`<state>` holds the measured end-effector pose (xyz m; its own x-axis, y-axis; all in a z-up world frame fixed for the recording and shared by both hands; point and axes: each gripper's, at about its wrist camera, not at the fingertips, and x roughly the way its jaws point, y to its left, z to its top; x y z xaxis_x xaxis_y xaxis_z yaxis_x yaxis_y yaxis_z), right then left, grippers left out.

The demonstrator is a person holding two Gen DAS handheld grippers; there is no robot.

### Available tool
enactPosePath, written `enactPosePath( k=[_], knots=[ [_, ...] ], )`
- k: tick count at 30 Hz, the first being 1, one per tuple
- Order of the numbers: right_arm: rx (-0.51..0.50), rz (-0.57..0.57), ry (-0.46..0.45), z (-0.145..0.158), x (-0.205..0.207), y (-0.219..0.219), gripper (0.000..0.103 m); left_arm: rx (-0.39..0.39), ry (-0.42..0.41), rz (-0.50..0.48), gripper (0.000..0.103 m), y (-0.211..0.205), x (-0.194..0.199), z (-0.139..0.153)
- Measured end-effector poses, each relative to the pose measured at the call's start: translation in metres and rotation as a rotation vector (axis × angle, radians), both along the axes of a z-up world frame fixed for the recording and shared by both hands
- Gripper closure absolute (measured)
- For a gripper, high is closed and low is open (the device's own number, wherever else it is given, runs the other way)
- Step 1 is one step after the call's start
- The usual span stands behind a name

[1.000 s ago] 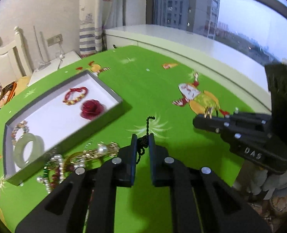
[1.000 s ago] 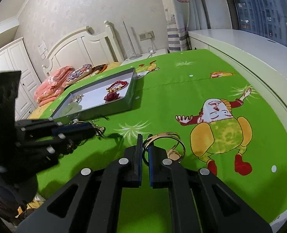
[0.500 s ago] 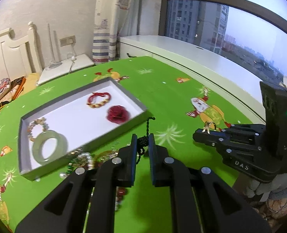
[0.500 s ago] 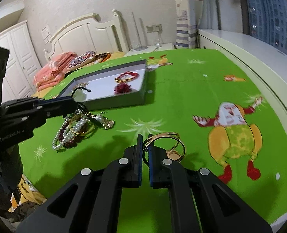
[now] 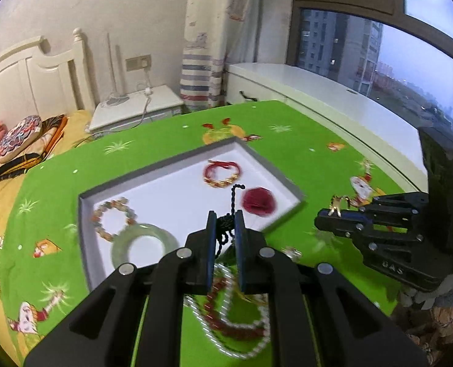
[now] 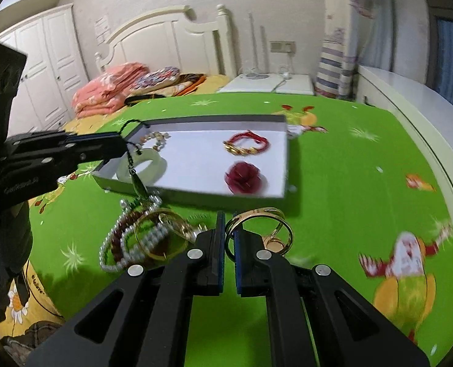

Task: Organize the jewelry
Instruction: 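Carry the pendant and gold rings into the tray and open both grippers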

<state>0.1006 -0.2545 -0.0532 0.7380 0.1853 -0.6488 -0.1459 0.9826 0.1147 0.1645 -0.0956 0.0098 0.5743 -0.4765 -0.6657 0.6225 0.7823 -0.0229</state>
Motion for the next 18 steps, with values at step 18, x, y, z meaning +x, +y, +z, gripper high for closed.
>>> enactPosePath(
  k=[18],
  knots=[
    [0.018, 0.175, 0.264, -0.017, 0.114, 0.058, 0.097, 0.114, 0.086, 0.159, 0.091, -0.015, 0.125, -0.028]
  ],
)
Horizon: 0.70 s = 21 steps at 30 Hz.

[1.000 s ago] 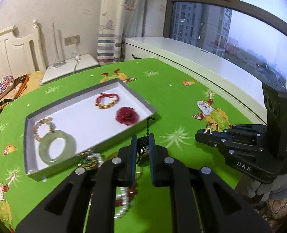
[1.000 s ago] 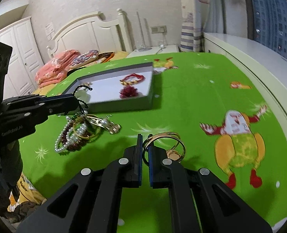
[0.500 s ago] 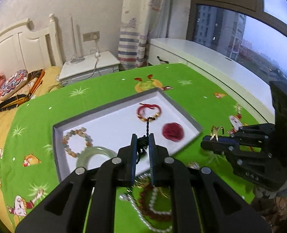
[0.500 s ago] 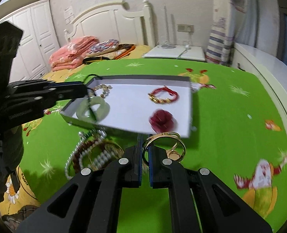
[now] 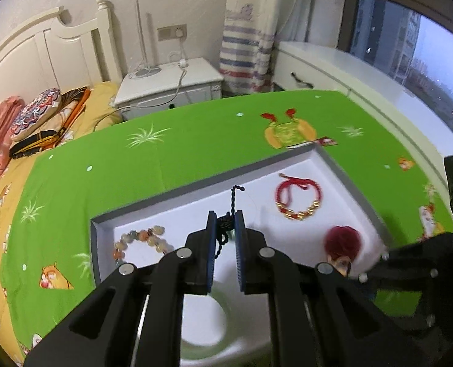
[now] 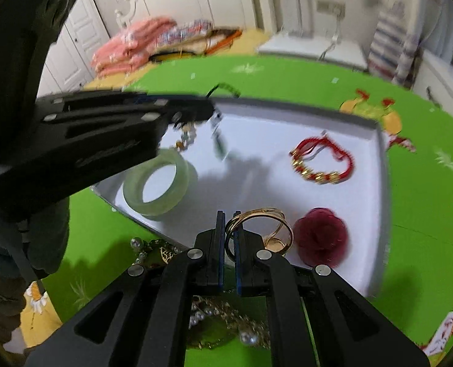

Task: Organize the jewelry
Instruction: 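Carry the pendant and gold rings into the tray and open both grippers, then lift both open grippers away from the tray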

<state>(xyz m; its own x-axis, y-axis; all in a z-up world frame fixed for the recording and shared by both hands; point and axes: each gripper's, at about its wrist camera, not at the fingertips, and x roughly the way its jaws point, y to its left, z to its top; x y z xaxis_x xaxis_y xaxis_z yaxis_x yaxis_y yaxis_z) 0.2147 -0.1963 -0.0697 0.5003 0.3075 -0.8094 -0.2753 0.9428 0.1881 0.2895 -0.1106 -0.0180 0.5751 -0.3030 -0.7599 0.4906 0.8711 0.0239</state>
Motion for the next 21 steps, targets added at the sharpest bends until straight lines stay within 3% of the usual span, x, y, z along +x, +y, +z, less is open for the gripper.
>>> enactPosePath(
  k=[4, 7, 8, 9, 10, 11, 12, 21],
  knots=[
    [0.011, 0.04, 0.127, -0.012, 0.02, 0.01, 0.096, 0.071, -0.027, 0.05, 0.091, -0.004, 0.013, -0.013],
    [0.01, 0.054, 0.157, -0.011, 0.031, 0.016, 0.093, 0.104, -0.045, 0.104, 0.089, 0.002, 0.018, -0.02],
    [0.02, 0.065, 0.156, -0.01, 0.032, 0.018, 0.089, 0.105, -0.047, 0.116, 0.083, 0.005, 0.019, -0.022],
    [0.033, 0.078, 0.151, -0.008, 0.033, 0.02, 0.078, 0.101, -0.044, 0.126, 0.079, 0.008, 0.02, -0.023],
    [0.04, 0.083, 0.147, -0.008, 0.034, 0.021, 0.066, 0.089, -0.04, 0.141, 0.069, 0.015, 0.021, -0.024],
    [0.042, 0.084, 0.142, -0.007, 0.034, 0.021, 0.039, 0.082, -0.043, 0.149, 0.061, 0.019, 0.022, -0.024],
    [0.046, 0.087, 0.134, -0.005, 0.033, 0.021, 0.03, 0.079, -0.05, 0.155, 0.058, 0.022, 0.021, -0.024],
    [-0.022, 0.131, 0.067, 0.022, 0.023, 0.023, 0.031, 0.083, -0.093, 0.197, 0.041, 0.043, 0.011, -0.024]
  ],
)
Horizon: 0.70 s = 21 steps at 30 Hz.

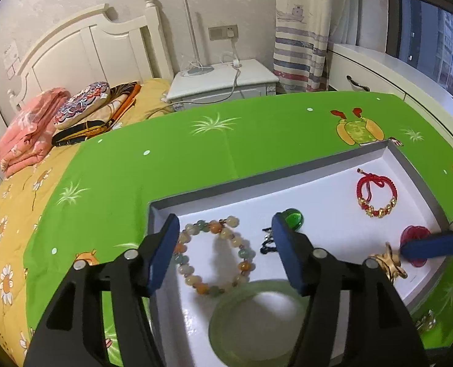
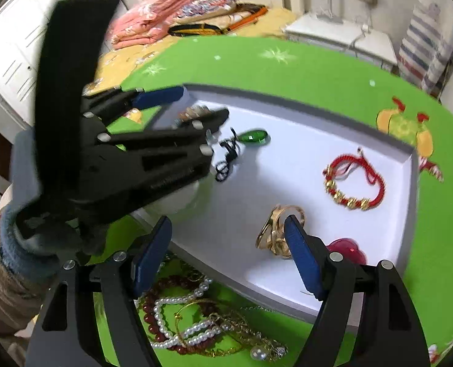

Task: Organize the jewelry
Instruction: 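Lift both open grippers away from the tray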

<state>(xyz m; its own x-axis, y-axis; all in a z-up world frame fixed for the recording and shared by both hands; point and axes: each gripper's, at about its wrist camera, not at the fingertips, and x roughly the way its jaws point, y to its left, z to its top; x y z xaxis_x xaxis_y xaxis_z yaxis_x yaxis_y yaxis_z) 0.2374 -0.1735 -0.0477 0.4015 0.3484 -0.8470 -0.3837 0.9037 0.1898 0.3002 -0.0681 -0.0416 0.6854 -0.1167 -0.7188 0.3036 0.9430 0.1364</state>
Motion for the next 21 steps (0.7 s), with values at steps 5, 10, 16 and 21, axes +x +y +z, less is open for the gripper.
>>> enactPosePath(
  k=[5, 10, 16, 21],
  knots=[
    [-0.023, 0.02, -0.076, 0.02, -0.014, 0.006, 0.031, -0.027, -0.009, 0.012, 0.037, 0.01, -0.007, 0.005],
    [-0.03, 0.009, -0.145, 0.029, -0.028, 0.007, 0.031, -0.015, -0.04, 0.009, 0.031, 0.016, -0.021, 0.012],
    [-0.047, -0.083, -0.234, 0.026, -0.056, -0.011, 0.031, -0.043, -0.062, 0.024, 0.016, 0.031, -0.05, 0.019],
    [0.017, -0.205, -0.318, 0.02, -0.085, -0.046, 0.028, -0.11, -0.08, 0.06, 0.011, 0.056, -0.087, 0.018]
  ],
)
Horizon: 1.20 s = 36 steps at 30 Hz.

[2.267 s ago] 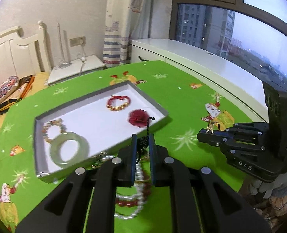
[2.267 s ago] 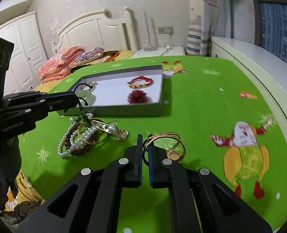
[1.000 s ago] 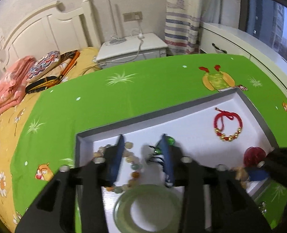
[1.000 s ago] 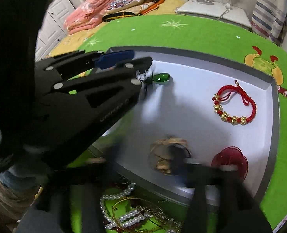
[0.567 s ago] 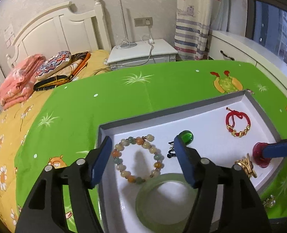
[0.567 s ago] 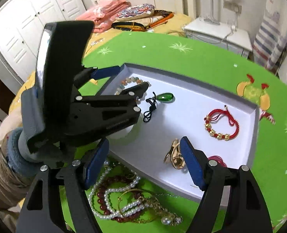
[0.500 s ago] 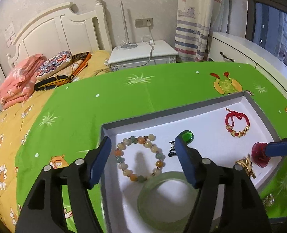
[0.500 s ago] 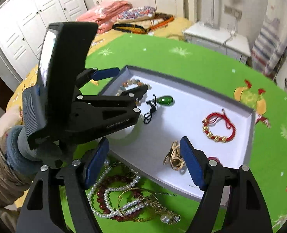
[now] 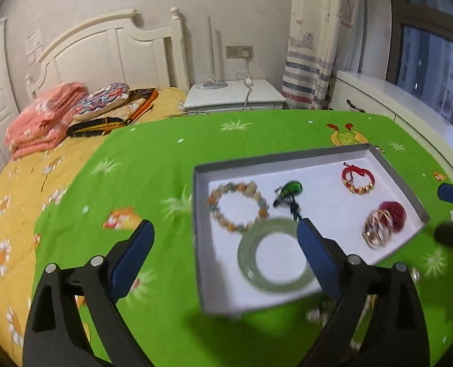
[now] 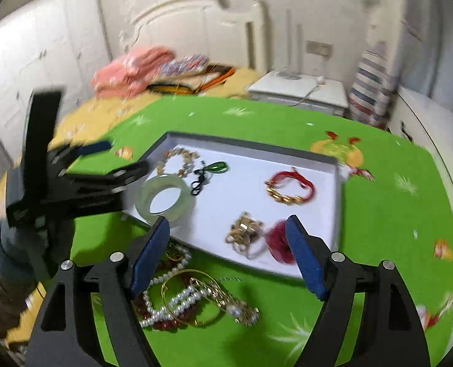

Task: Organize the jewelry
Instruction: 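Lift both open grippers away from the tray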

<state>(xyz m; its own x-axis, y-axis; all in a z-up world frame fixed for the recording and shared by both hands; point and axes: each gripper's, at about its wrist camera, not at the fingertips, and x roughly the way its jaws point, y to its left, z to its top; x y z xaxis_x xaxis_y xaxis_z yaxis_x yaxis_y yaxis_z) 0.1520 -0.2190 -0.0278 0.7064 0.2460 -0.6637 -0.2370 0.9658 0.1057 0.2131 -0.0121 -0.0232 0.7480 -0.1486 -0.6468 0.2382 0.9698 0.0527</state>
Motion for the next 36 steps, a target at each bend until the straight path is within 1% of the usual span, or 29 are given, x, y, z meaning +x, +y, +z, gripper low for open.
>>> enactPosePath(
  k=[3, 7, 14, 17, 19, 22, 24, 25, 27, 29, 31, 32, 35, 36],
  knots=[
    [0.043, -0.051, -0.016, -0.006, -0.011, -0.02, 0.028, -0.029, 0.004, 0.019, 0.01, 0.013, -0.022, -0.005],
    [0.092, -0.097, -0.034, -0.013, -0.031, -0.039, 0.028, -0.038, 0.01, 0.023, 0.01, 0.023, -0.051, -0.013],
    [0.121, -0.122, -0.025, -0.034, -0.061, -0.042, 0.028, -0.047, 0.044, 0.013, 0.01, 0.031, -0.083, -0.034],
    [0.118, -0.108, -0.012, -0.043, -0.07, -0.035, 0.028, -0.042, 0.05, 0.027, 0.01, 0.036, -0.087, -0.042],
    [0.084, -0.086, -0.013, -0.046, -0.074, -0.024, 0.028, -0.084, 0.073, 0.031, 0.01, 0.044, -0.085, -0.045],
    [0.045, -0.046, -0.009, -0.051, -0.076, -0.006, 0.029, -0.139, 0.083, 0.036, 0.01, 0.052, -0.08, -0.044],
    [0.03, -0.014, -0.006, -0.054, -0.076, 0.006, 0.035, -0.176, 0.106, 0.03, 0.01, 0.057, -0.077, -0.047],
    [0.027, -0.005, -0.003, -0.056, -0.075, 0.01, 0.037, -0.186, 0.11, 0.034, 0.01, 0.059, -0.076, -0.047],
    [0.026, 0.01, 0.014, -0.06, -0.073, 0.019, 0.045, -0.202, 0.112, 0.032, 0.01, 0.061, -0.076, -0.047],
    [0.052, 0.025, 0.041, -0.063, -0.07, 0.023, 0.046, -0.208, 0.112, 0.021, 0.01, 0.061, -0.076, -0.047],
    [0.114, 0.007, 0.109, -0.07, -0.065, 0.023, 0.046, -0.208, 0.106, 0.01, 0.01, 0.06, -0.077, -0.047],
    [0.143, -0.027, 0.164, -0.076, -0.06, 0.021, 0.045, -0.208, 0.104, 0.008, 0.01, 0.059, -0.076, -0.047],
    [0.168, -0.043, 0.167, -0.076, -0.058, 0.022, 0.042, -0.216, 0.096, 0.0, 0.01, 0.059, -0.078, -0.046],
    [0.17, -0.046, 0.171, -0.076, -0.057, 0.024, 0.039, -0.22, 0.095, -0.002, 0.01, 0.059, -0.077, -0.046]
  ],
)
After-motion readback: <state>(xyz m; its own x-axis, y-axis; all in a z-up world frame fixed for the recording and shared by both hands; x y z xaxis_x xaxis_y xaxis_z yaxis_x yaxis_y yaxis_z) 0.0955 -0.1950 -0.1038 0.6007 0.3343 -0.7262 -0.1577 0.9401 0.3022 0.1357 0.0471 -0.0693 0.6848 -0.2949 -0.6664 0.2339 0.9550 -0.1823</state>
